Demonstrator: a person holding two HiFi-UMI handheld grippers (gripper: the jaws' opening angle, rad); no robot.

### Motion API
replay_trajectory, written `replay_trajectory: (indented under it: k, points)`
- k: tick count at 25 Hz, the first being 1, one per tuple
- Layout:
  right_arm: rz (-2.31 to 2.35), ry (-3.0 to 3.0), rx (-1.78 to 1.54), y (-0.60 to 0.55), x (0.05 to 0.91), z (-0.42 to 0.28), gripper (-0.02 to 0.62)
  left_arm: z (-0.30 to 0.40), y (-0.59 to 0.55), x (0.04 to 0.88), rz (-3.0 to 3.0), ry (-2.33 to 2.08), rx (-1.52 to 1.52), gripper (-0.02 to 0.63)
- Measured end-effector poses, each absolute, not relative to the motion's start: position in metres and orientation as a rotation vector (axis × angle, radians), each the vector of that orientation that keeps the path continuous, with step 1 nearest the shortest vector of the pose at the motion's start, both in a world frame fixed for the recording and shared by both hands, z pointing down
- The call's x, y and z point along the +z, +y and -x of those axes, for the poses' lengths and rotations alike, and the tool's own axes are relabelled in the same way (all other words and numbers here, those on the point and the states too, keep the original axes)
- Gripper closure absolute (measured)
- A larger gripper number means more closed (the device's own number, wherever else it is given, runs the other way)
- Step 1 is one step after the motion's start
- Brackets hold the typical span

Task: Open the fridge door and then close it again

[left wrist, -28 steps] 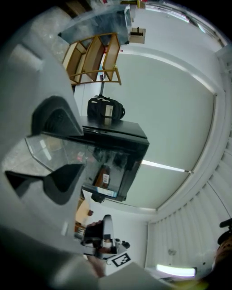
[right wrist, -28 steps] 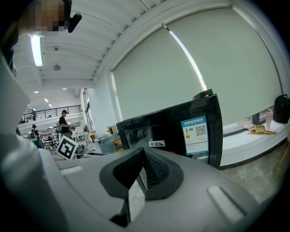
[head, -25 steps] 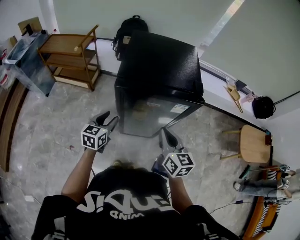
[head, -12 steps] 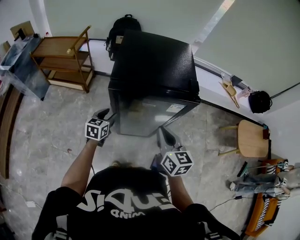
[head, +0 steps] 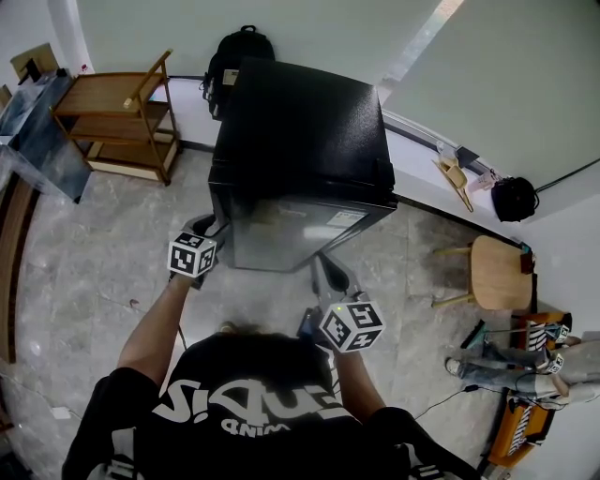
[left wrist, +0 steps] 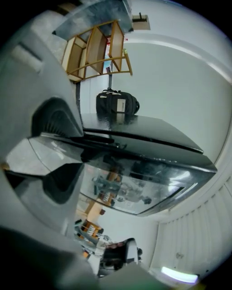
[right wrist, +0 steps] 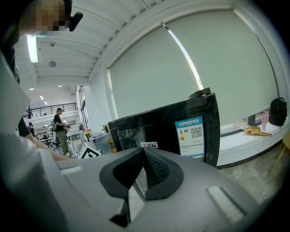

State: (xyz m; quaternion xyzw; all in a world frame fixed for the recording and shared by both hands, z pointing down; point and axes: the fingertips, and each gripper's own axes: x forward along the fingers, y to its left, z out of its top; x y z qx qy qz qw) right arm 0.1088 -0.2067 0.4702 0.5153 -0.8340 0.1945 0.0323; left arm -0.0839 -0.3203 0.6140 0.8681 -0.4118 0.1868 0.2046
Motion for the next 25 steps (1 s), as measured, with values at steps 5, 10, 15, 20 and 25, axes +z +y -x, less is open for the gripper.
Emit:
replay_trajectory:
  k: [5, 10, 15, 20, 25]
  points:
    - [-1.591, -2.558, 0.606, -0.212, 0.472, -0.109, 0.598, 0.082, -0.323, 0.615, -2.442, -1.117, 0.53, 0.425]
    - [-1.579, -2.551, 0.619, -0.216, 0.474, -0.106, 0.598, 0.081, -0.324, 0.614, -2.445, -1.092, 0.509, 0.425]
    - [-1.575, -2.543, 0.624, -0.216, 0.476, -0.107, 0.598, 0.082, -0.324, 0.615, -2.458, -1.043, 0.504, 0.439]
    - [-1.575, -2.523, 0.632, -0.211, 0.481, -0.111, 0.598, 0.083, -0.323, 0.615, -2.473, -1.043, 0.527, 0.451]
    - [-1.573, -2.514, 0.629, -0.206, 0.482, -0.112, 0.598, 0.083, -0.321, 0.615, -2.466, -1.041, 0.527, 0.454]
